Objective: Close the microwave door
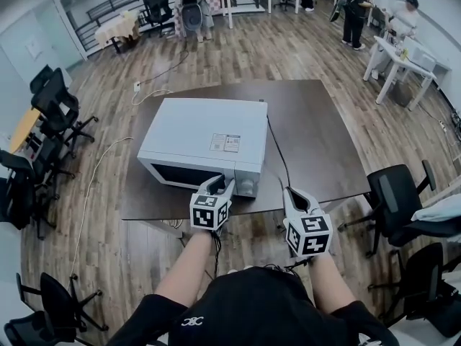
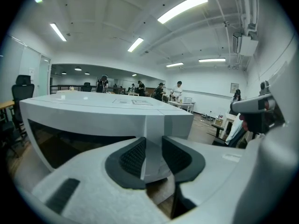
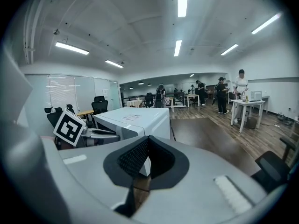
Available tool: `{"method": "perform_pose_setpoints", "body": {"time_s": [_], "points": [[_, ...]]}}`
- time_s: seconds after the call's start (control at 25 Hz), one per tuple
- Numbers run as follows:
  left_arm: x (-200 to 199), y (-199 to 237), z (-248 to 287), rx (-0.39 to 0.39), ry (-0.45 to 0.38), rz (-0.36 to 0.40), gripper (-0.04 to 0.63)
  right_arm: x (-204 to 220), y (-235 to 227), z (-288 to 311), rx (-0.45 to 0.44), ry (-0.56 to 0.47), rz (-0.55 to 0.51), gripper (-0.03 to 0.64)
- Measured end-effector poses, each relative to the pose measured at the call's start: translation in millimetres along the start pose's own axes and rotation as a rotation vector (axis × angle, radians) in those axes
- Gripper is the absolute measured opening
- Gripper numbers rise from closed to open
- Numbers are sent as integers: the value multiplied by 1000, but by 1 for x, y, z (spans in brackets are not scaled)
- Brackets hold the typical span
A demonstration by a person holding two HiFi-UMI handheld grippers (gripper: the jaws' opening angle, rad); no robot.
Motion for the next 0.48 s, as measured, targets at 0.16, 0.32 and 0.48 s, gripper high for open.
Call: {"method": "perform_pose_setpoints", "body": {"time_s": [0.16, 0.32, 0.48], "points": [[-2, 2, -21, -12, -60, -32, 6, -5, 11, 4, -25, -9, -33, 9], [-8, -6, -49, -65, -95, 80, 6, -11, 31, 9, -83, -26, -77, 9], [-23, -17, -86, -132, -189, 180, 6, -22, 52, 10, -96, -90, -112, 9]]}}
Point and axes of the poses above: the fingertips, and each gripper's own axes: z forward along the fingers, y to its left, x out of its underside, the point moved 6 cm from there along -z, backward along the fingers, and after that the axes turned 11 degrees about y, right-handed, at the moved point
